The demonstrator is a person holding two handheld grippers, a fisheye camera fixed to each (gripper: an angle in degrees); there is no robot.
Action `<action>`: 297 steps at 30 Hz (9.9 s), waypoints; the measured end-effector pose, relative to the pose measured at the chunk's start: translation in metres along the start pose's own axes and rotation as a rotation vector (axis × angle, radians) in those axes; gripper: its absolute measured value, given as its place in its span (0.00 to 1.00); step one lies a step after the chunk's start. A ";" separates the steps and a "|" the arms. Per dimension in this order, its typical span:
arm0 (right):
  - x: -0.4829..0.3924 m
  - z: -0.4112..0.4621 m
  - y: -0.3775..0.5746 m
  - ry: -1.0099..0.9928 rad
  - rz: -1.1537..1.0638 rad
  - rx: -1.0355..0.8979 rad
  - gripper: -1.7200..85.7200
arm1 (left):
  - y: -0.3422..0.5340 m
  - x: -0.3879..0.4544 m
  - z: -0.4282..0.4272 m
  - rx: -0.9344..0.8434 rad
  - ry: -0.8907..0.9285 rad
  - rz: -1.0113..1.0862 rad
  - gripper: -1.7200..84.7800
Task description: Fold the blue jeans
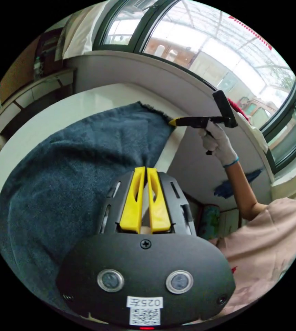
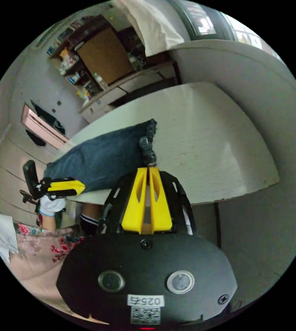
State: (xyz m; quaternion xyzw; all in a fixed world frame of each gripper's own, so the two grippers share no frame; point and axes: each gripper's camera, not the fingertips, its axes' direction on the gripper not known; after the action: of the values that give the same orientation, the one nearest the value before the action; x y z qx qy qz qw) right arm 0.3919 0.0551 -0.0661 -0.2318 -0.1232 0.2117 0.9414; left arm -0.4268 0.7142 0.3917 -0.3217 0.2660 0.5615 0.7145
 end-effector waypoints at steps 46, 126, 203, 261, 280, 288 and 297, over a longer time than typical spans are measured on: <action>-0.395 -0.023 -0.075 -0.957 -0.692 0.143 0.04 | 0.201 0.025 -0.153 0.374 -0.455 -0.530 0.04; -0.781 0.144 -0.037 -0.473 -1.392 -0.051 0.03 | 0.305 0.056 -0.300 0.920 -0.824 -0.915 0.00; -0.406 0.125 -0.184 -0.575 -0.483 -0.104 0.18 | 0.293 -0.125 -0.385 0.733 -0.241 -1.012 0.03; -0.457 0.058 -0.193 -0.460 -0.680 -0.096 0.14 | 0.255 -0.099 -0.401 0.586 0.045 -0.698 0.05; -0.730 0.208 -0.197 -0.213 -1.487 -0.770 0.04 | 0.230 -0.089 -0.348 0.399 0.051 -0.633 0.01; -0.697 0.259 -0.241 -0.303 -1.210 -0.809 0.01 | 0.216 -0.078 -0.347 0.285 -0.041 -0.493 0.00; -0.643 0.255 -0.278 -0.597 -0.944 -0.783 0.06 | 0.271 -0.111 -0.373 0.578 0.132 -0.755 0.01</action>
State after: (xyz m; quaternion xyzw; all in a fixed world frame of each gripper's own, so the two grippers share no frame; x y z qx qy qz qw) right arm -0.1629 -0.3627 0.2035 -0.4084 -0.5331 -0.2269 0.7054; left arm -0.7231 0.4052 0.1870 -0.2190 0.3207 0.1442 0.9102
